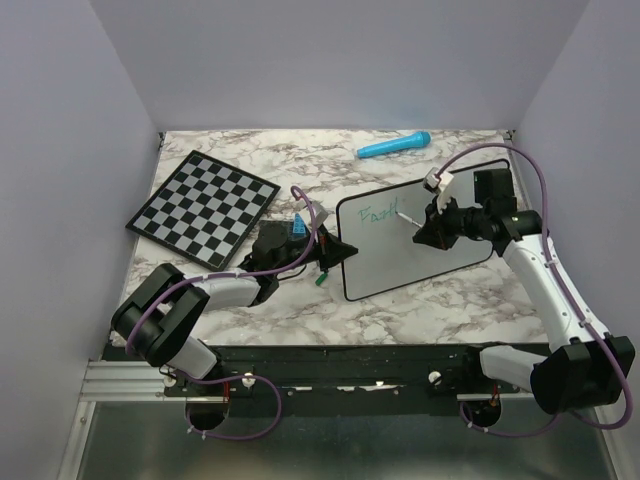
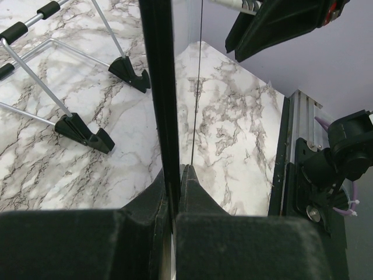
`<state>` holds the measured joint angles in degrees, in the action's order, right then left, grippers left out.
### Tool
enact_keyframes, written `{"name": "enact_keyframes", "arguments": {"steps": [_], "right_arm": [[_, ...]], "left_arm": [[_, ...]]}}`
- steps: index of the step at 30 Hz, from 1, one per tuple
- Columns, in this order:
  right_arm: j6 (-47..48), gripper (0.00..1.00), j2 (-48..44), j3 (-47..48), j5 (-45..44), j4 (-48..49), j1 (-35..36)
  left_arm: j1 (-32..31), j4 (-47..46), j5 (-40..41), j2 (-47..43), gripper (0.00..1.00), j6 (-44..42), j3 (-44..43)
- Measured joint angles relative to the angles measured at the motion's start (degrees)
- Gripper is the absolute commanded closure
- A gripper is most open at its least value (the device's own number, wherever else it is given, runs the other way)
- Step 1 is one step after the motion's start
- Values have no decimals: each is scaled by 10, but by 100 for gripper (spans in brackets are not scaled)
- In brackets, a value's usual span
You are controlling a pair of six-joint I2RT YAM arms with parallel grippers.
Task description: Write a sentence on the whiteboard
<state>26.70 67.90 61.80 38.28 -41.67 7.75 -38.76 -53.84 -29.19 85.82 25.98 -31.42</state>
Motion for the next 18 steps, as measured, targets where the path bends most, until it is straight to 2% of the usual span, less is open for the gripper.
{"name": "enact_keyframes", "arguments": {"steps": [9,18], "right_arm": [[13,99,-1,-16,0,-16,0],[3,100,-1,17,0,-12,-4]], "left_arm": [[0,0,-1,0,100,-1,-1],[0,-1,-2,2,100,-2,-1]]}}
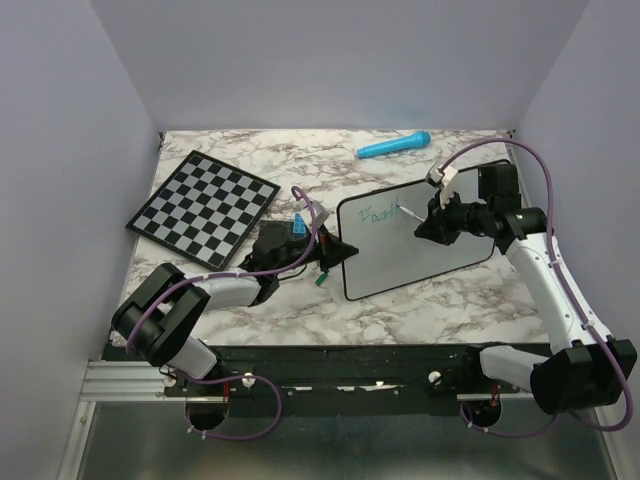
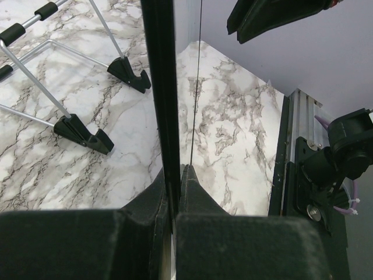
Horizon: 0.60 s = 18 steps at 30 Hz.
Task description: Write a sentence on the whiteboard
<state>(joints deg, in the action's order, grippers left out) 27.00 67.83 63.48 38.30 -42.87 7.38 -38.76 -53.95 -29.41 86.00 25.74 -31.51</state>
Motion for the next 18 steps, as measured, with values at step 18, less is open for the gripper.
{"name": "enact_keyframes", "arguments": {"steps": [18], "right_arm": [[-10,99,0,5,0,4,-19]], "left_arm": [[0,0,0,1,100,0,0]]}}
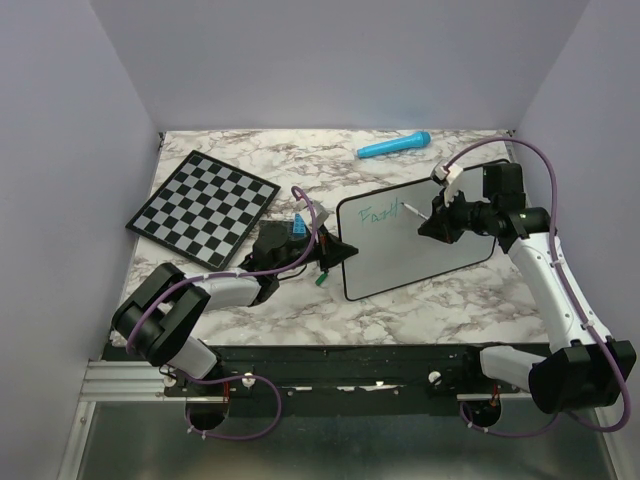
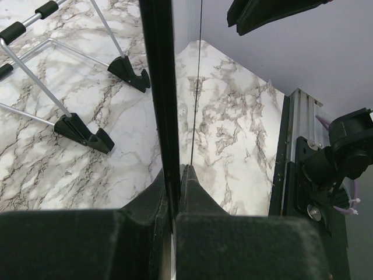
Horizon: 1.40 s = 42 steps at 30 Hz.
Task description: Write a sentence on the whiteboard
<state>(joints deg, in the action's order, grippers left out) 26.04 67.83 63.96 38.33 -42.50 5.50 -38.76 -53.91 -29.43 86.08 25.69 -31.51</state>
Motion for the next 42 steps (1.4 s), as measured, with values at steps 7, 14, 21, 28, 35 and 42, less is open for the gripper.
{"name": "enact_keyframes", "arguments": {"steps": [7,14,21,28,35,42], "right_arm": [[33,99,7,-4,8,-16,0],[45,100,7,-15,3,-35,-2],[44,100,6,-9,-1,-39,-17],[55,100,-22,7,43,-41,-19],[68,99,-58,6,57,-42,-28],[76,99,-77,-4,60,-43,-41]], "left_arm": [[0,0,-1,0,100,0,0],[0,2,-2,1,100,-5,-5],[0,4,-2,2,100,-5,-6],[0,4,-6,2,100,-10,-6],[0,5,-7,2,100,-19,-6],[0,17,-10,-5,100,-37,-6]]}}
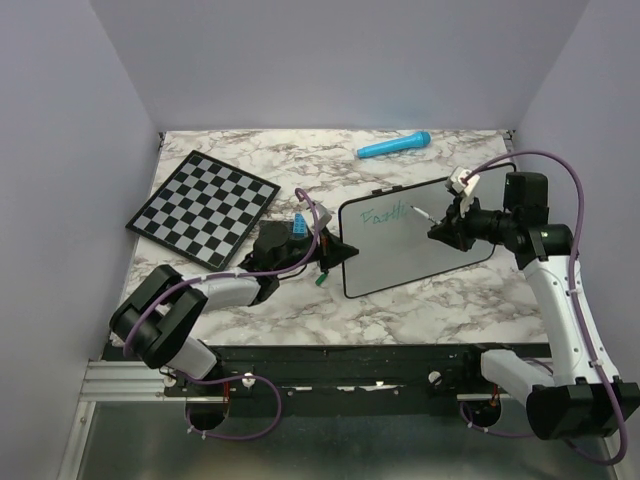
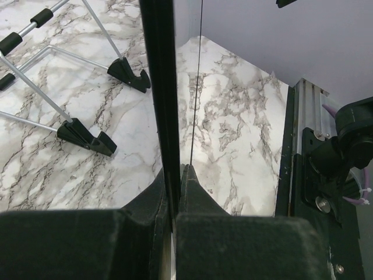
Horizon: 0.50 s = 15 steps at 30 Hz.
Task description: Write a sentence on the whiteboard
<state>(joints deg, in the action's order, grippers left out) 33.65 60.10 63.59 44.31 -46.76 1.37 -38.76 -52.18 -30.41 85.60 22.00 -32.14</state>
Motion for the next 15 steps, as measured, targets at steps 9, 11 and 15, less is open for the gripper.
{"name": "enact_keyframes", "arguments": {"steps": [9,11,15], "right_arm": [[15,100,-24,-8,13,-13,0],[19,100,-24,-10,16,-17,0],[25,99,-24,-17,18,-24,0]], "left_arm": [[6,49,-5,-40,100,-22,1],[9,53,-6,-48,100,-23,6],[16,55,-7,-64,100,-23,22]]}}
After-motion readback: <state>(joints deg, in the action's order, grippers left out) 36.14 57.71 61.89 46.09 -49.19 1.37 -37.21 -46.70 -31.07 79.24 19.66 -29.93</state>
